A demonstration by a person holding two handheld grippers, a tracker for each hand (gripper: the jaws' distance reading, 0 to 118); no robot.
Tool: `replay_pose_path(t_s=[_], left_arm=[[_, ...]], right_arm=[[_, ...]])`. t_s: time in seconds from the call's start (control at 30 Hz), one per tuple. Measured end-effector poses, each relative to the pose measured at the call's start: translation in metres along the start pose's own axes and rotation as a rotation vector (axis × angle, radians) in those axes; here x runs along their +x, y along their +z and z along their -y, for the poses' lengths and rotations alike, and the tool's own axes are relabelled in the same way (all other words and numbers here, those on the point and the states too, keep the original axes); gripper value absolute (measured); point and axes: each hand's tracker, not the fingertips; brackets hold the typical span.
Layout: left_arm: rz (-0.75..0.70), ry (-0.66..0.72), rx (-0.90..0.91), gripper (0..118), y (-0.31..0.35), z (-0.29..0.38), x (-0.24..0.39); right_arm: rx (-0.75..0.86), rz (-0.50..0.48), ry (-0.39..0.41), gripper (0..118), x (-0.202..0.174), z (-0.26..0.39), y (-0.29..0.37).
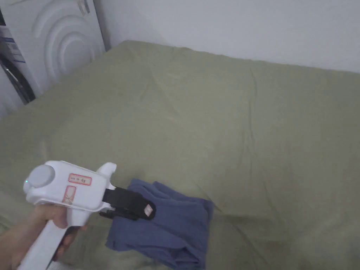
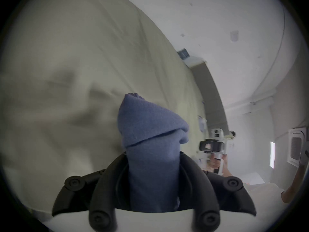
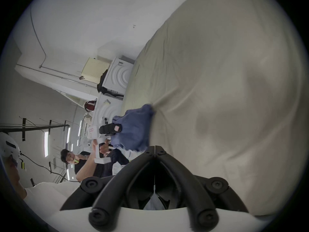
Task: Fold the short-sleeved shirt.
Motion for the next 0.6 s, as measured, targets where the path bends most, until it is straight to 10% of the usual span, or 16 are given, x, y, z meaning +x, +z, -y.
replay_pose_path(t_s=[0.4, 0.5, 0.6], left_arm=[[-0.369, 0.158, -0.023, 33, 0.123, -0.106, -0.103], [-0.373, 0.169, 0.005, 106, 0.128, -0.105, -0.099], [-0.485, 0.116, 0.128, 117, 0.151, -0.103, -0.090]], right_arm=[[0.120, 0.126, -0.017, 0, -0.005, -0.039, 0.016], [0.127, 0.124, -0.015, 0, -0.004, -0.045, 0.017], [0.130, 0.125, -0.015, 0, -0.006, -0.044, 0.017]])
